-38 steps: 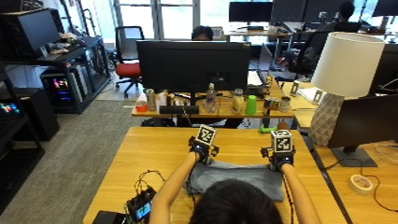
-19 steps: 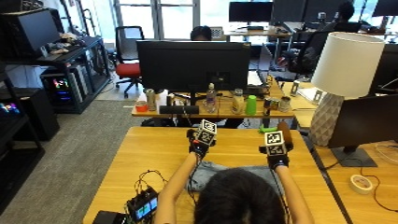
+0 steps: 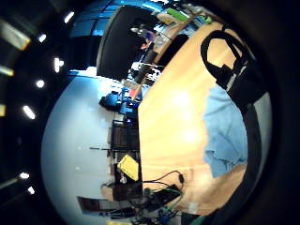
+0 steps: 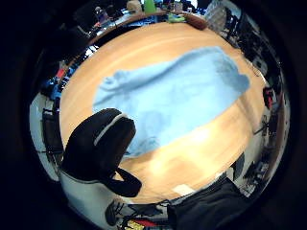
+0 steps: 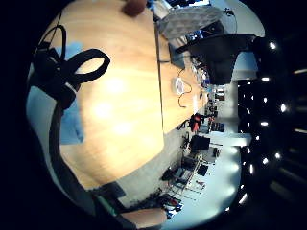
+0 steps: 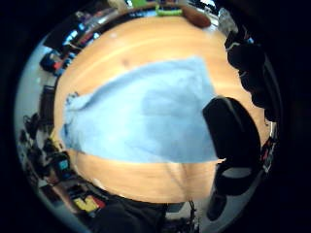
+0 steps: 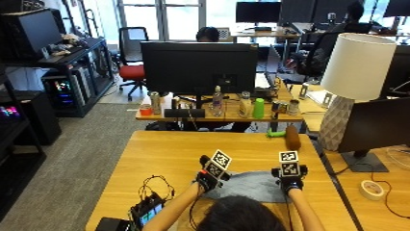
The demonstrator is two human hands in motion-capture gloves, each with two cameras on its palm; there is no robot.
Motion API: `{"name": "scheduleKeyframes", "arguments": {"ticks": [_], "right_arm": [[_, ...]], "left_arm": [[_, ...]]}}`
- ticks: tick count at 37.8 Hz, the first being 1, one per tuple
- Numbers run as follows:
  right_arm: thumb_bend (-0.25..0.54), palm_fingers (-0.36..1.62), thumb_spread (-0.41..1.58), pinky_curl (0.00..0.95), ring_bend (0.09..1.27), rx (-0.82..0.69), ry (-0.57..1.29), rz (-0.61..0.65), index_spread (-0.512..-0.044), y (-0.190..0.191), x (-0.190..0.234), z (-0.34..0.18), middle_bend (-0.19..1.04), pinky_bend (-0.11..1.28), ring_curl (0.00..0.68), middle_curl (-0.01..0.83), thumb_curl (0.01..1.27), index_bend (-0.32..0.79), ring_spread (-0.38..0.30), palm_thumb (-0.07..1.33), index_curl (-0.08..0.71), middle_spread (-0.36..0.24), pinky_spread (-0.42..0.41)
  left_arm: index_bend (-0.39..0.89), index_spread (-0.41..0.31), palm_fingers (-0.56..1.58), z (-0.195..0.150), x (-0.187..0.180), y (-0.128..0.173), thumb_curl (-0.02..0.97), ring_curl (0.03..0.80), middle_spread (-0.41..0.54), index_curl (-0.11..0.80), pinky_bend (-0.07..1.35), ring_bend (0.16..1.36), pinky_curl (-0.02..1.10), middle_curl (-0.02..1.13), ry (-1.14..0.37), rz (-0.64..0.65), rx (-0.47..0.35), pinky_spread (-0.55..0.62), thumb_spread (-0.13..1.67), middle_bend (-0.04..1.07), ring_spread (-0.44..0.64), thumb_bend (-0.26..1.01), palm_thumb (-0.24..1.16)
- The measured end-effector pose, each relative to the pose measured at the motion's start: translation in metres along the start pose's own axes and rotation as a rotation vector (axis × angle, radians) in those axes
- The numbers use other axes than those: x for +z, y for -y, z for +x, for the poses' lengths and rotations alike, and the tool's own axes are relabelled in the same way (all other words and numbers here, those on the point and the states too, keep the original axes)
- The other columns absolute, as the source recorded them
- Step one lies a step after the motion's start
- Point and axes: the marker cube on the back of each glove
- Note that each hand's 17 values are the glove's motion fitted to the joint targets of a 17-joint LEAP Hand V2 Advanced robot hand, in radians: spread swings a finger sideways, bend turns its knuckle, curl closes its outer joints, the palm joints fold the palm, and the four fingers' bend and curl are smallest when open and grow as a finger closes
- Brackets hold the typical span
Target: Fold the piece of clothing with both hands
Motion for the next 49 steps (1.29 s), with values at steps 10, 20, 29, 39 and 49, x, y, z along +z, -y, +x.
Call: {"name": "scheduleKeyframes", "arguments": {"ticks": [10,20,29,39,49], "right_arm": [[-0.047,0.92,1.21,0.425,0.60,0.026,0.060,-0.307,-0.286,-0.026,0.078,-0.012,0.22,0.73,0.434,0.449,0.39,-0.05,-0.151,0.69,0.100,-0.109,-0.210],[0.002,0.85,1.23,0.416,0.61,0.009,0.187,-0.495,-0.279,-0.027,0.079,-0.014,0.20,0.76,0.429,0.443,0.37,0.01,-0.130,0.77,0.062,-0.083,-0.206],[0.016,0.90,1.21,0.397,0.62,0.061,0.204,-0.415,-0.255,-0.029,0.077,-0.020,0.20,0.76,0.425,0.443,0.36,0.04,-0.140,0.87,0.070,-0.071,-0.237],[0.047,1.17,1.14,0.376,0.63,0.033,0.212,-0.229,-0.229,-0.022,0.070,-0.029,0.27,0.70,0.432,0.468,0.39,0.09,-0.193,1.02,0.118,-0.098,-0.299],[0.035,1.32,0.97,0.356,0.69,0.113,0.408,-0.312,-0.234,-0.016,0.065,-0.015,0.35,0.60,0.449,0.487,0.42,0.16,-0.229,1.13,0.204,-0.134,-0.349]], "left_arm": [[0.14,-0.154,0.74,0.047,0.030,-0.054,0.272,0.414,-0.133,0.258,0.56,0.51,0.43,0.36,-0.310,-0.200,0.036,-0.22,1.10,0.09,-0.19,-0.03,0.23],[0.16,-0.085,0.34,0.036,0.044,-0.076,0.245,0.417,0.031,0.286,0.61,0.49,0.45,0.30,-0.465,-0.668,0.020,-0.01,1.14,0.09,0.04,-0.02,0.17],[0.16,-0.058,0.29,0.040,0.046,-0.073,0.234,0.375,0.089,0.300,0.62,0.51,0.40,0.25,-0.500,-0.619,0.021,0.12,1.16,0.12,0.15,-0.02,0.15],[0.16,-0.051,0.28,0.039,0.041,-0.078,0.231,0.367,0.107,0.314,0.63,0.54,0.39,0.23,-0.497,-0.691,0.028,0.16,1.18,0.13,0.18,-0.01,0.16],[0.16,-0.042,0.26,0.035,0.036,-0.082,0.229,0.361,0.120,0.323,0.64,0.56,0.38,0.23,-0.463,-0.793,0.032,0.18,1.19,0.14,0.20,-0.01,0.18]]}}
